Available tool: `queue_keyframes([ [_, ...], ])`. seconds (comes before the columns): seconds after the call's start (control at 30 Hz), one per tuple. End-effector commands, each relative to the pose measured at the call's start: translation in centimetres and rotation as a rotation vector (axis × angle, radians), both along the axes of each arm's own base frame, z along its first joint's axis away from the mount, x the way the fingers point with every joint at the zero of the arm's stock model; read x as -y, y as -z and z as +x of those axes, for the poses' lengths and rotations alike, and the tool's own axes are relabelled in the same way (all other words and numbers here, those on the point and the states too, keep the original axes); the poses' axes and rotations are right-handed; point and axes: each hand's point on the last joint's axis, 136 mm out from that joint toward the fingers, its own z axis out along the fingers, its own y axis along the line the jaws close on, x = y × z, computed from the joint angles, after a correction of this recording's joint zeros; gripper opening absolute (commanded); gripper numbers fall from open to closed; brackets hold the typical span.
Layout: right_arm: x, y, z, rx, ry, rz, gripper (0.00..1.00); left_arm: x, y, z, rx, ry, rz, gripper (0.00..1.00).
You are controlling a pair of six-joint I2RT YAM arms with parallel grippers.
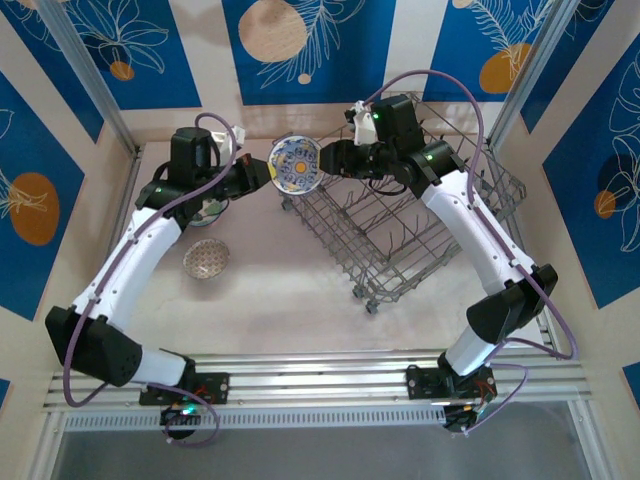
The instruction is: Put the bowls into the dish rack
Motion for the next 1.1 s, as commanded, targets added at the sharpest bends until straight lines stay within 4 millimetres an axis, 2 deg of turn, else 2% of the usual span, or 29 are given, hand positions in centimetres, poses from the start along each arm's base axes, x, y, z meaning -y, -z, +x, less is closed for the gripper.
queue_keyframes([
  [0.0, 0.1, -0.3, 0.0, 0.003, 0.005, 0.023, 0.33, 1.0, -4.0, 0.1, 0.131, 0.028, -0.038, 0.00],
  [0.07, 0.1, -0.1, 0.1, -0.003, 0.008, 0.020, 0.27, 1.1, -3.9, 0.1, 0.128, 0.029, -0.035, 0.00],
  [0.2, 0.1, 0.1, 0.2, -0.007, 0.003, 0.018, 0.26, 1.0, -3.8, 0.1, 0.128, 0.027, -0.031, 0.00],
  [0.33, 0.1, 0.8, 0.4, -0.024, 0.006, -0.004, 0.18, 1.1, -3.9, 0.0, 0.130, 0.030, -0.030, 0.00],
  [0.8, 0.6, 2.3, 0.3, -0.055, 0.012, -0.069, 0.23, 1.8, -3.7, -0.6, 0.122, 0.044, -0.014, 0.00],
  [0.97, 0.9, 2.4, 0.2, -0.052, 0.020, -0.078, 0.18, 2.1, -3.5, -0.9, 0.118, 0.049, -0.006, 0.00],
  [1.0, 0.9, 2.3, 0.2, -0.049, 0.021, -0.079, 0.13, 2.2, -3.5, -1.0, 0.118, 0.051, -0.006, 0.00],
  [1.07, 1.1, 2.3, 0.2, -0.046, 0.028, -0.084, 0.08, 2.3, -3.5, -1.1, 0.117, 0.057, -0.006, 0.00],
])
